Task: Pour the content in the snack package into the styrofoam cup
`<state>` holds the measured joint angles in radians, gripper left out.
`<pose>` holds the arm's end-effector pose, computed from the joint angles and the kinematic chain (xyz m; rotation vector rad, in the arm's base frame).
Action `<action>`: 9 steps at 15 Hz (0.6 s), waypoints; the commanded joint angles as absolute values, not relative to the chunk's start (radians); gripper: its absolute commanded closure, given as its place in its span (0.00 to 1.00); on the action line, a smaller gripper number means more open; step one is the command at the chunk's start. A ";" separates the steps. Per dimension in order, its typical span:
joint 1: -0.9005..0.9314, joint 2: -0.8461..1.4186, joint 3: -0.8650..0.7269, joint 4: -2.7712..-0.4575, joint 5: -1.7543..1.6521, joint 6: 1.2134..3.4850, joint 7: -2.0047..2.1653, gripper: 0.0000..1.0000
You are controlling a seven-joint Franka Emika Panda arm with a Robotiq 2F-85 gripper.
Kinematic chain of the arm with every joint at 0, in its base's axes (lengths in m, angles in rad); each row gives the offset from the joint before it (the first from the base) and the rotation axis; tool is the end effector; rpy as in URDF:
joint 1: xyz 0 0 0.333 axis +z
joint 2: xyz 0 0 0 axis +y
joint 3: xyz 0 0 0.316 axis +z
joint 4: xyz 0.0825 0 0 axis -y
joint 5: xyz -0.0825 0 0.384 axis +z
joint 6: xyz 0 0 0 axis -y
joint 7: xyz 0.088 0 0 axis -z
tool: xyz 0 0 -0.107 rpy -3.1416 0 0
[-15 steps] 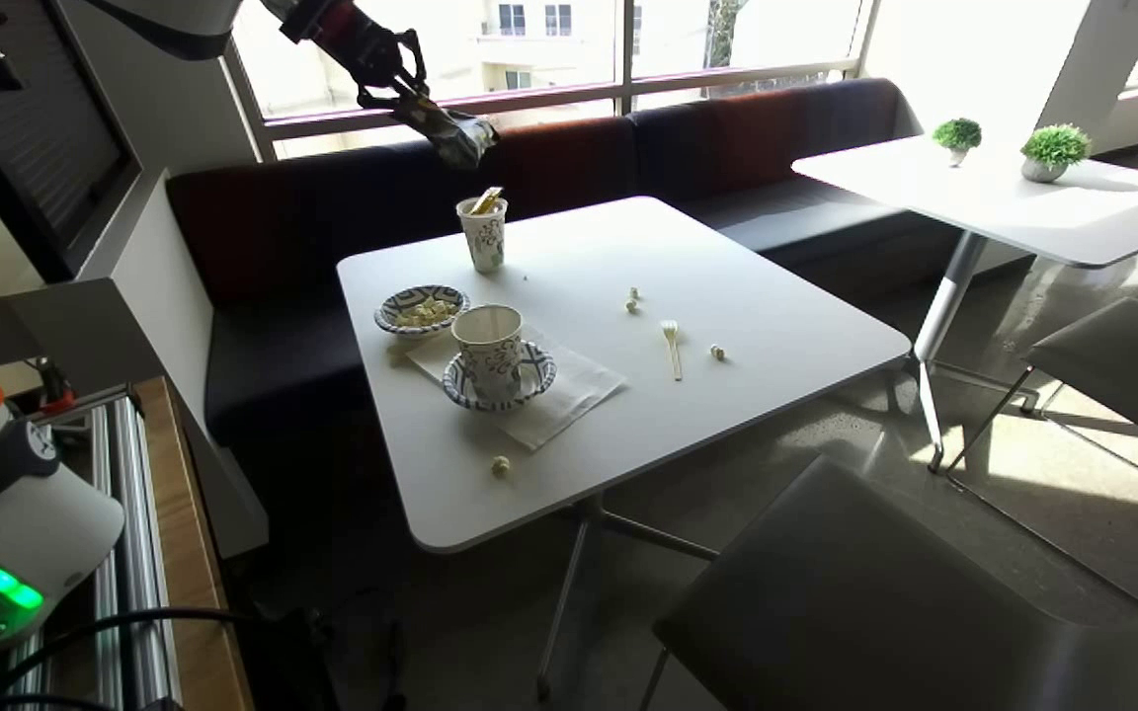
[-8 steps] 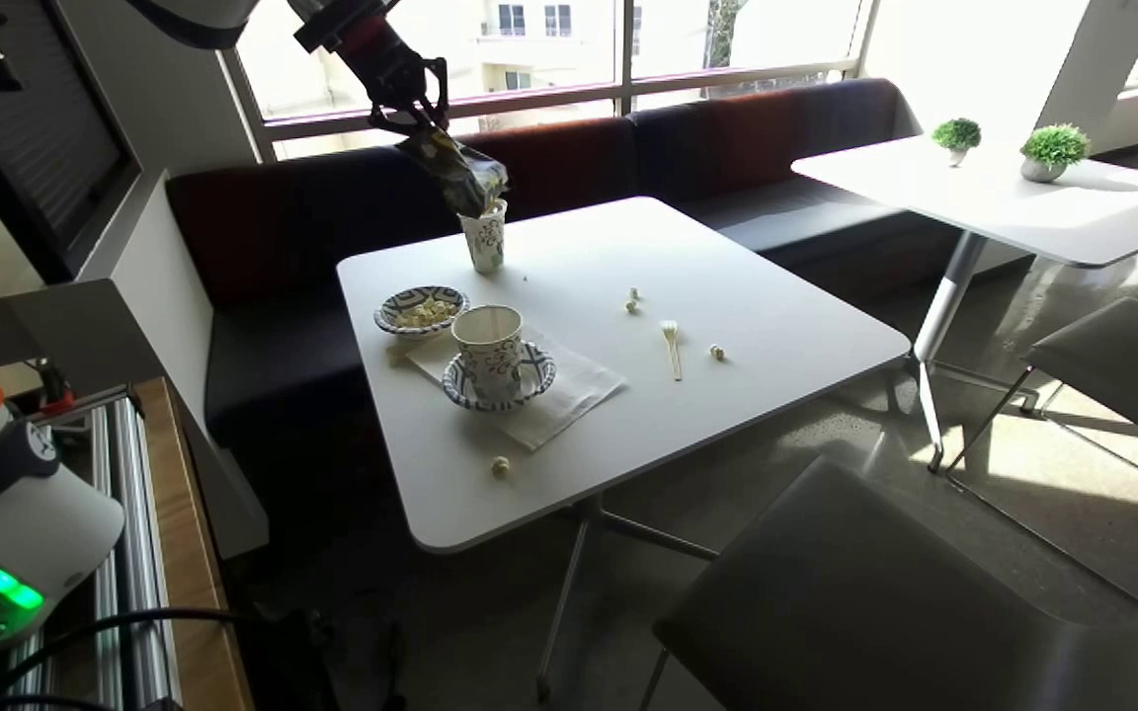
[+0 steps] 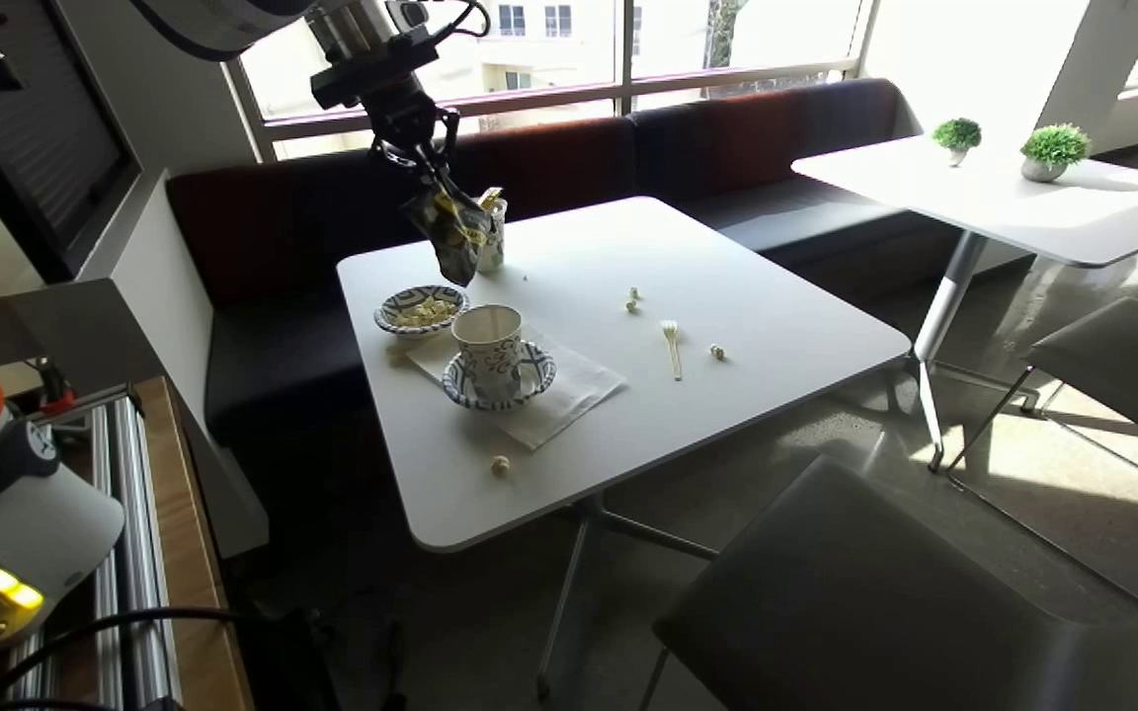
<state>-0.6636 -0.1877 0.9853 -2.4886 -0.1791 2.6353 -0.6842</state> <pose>0.4586 0.1563 0.3506 2.3634 1.5549 0.2669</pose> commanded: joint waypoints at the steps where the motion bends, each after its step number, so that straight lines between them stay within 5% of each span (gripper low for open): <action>1: -0.452 -0.149 0.755 -2.507 -0.220 2.662 -0.656 1.00; 4: -0.313 -0.144 0.603 -2.514 -0.274 2.669 -0.626 0.99; 9: -0.288 -0.132 0.584 -2.510 -0.280 2.669 -0.619 0.99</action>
